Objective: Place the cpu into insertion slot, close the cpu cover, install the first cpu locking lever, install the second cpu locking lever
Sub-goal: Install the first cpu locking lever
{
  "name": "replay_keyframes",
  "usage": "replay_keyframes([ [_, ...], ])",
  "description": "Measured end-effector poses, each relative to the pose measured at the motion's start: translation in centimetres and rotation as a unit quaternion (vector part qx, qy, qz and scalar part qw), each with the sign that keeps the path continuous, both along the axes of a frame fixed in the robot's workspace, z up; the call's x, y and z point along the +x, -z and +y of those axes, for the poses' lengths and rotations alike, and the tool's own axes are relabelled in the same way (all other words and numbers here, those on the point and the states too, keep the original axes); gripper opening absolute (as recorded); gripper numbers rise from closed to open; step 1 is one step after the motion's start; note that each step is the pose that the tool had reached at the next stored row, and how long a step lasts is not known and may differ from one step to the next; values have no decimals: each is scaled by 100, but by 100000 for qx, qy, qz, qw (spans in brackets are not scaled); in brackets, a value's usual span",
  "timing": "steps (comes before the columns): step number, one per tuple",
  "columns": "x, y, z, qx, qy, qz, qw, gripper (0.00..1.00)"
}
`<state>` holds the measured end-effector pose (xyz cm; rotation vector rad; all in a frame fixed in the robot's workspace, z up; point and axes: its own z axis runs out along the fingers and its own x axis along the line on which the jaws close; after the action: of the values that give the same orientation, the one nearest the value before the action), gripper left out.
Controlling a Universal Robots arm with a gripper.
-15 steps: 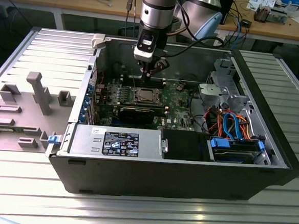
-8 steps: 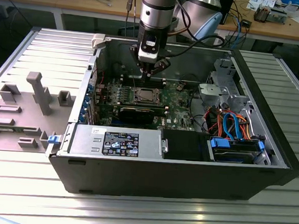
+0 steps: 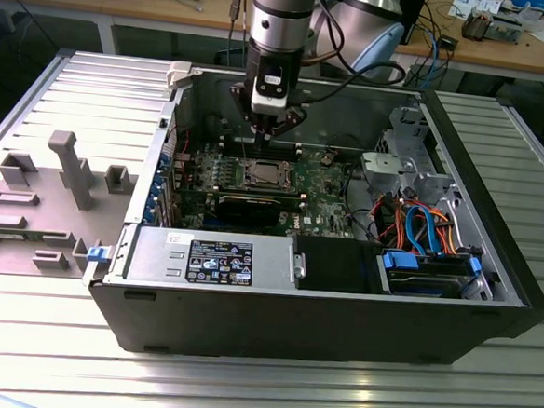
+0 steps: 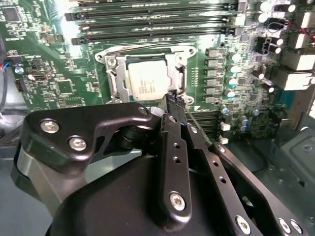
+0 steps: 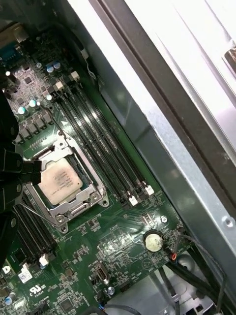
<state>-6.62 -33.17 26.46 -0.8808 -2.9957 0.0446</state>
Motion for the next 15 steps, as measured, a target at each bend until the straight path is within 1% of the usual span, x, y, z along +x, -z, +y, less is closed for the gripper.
replay_keyframes([
  [2,-11,1,0,29,-501,-31,99999,11],
  [4,-12,1,-1,82,-2958,-26,99956,11],
  [6,-12,4,-1,78,-4287,-23,99908,11],
  [8,-11,7,0,80,-5859,-24,99828,11],
  [9,-9,8,0,81,-6835,-22,99766,11],
  [10,-5,10,-1,89,-7969,-28,99682,11],
  [15,-5,10,0,85,-8087,-28,99672,11],
])
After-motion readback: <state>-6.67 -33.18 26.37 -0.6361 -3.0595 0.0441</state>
